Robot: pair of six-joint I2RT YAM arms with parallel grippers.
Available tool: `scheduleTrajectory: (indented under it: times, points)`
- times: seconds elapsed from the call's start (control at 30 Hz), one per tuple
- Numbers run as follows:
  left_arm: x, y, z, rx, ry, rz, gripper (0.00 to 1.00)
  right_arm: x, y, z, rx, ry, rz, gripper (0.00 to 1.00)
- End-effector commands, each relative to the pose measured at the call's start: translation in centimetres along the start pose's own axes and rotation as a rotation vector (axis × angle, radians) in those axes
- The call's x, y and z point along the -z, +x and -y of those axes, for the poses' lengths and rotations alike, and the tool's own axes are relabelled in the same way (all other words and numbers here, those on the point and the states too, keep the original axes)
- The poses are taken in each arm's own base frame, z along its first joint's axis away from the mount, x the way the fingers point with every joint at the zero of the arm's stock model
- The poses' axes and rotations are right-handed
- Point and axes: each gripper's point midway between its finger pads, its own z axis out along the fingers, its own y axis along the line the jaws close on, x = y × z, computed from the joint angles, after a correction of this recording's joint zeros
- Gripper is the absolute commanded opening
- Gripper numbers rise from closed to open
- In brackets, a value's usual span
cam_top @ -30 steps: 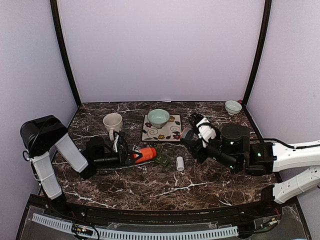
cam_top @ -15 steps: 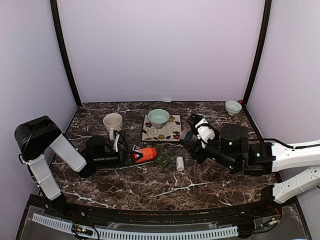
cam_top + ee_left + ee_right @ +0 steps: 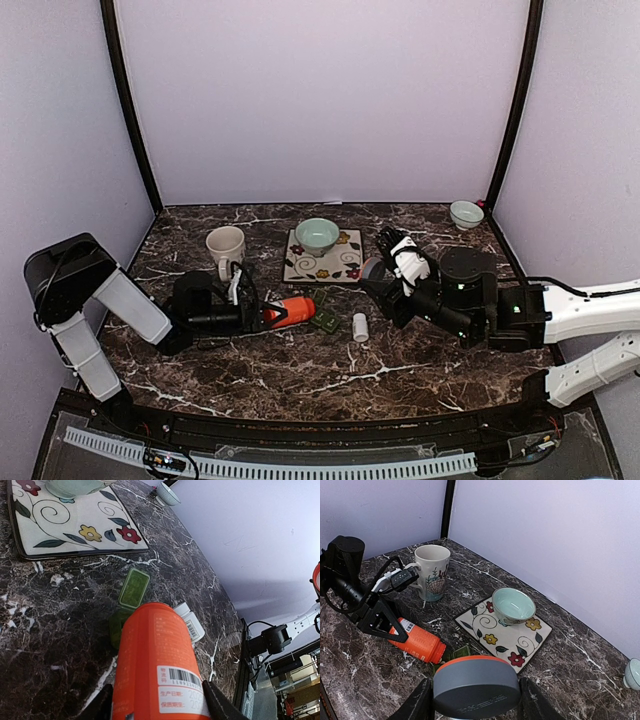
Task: Sort the pills into containers
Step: Pour the pill into the compartment of the pill container.
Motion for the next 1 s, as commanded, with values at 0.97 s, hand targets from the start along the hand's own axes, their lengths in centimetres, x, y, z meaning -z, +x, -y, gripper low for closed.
scheduleTrajectory:
  times: [0.97]
  points:
    - [1.4, -3.3, 5.6, -0.021, 0.286, 0.107, 0.0, 0.4, -3.3, -0.6, -0.066, -0.065, 0.071, 0.19]
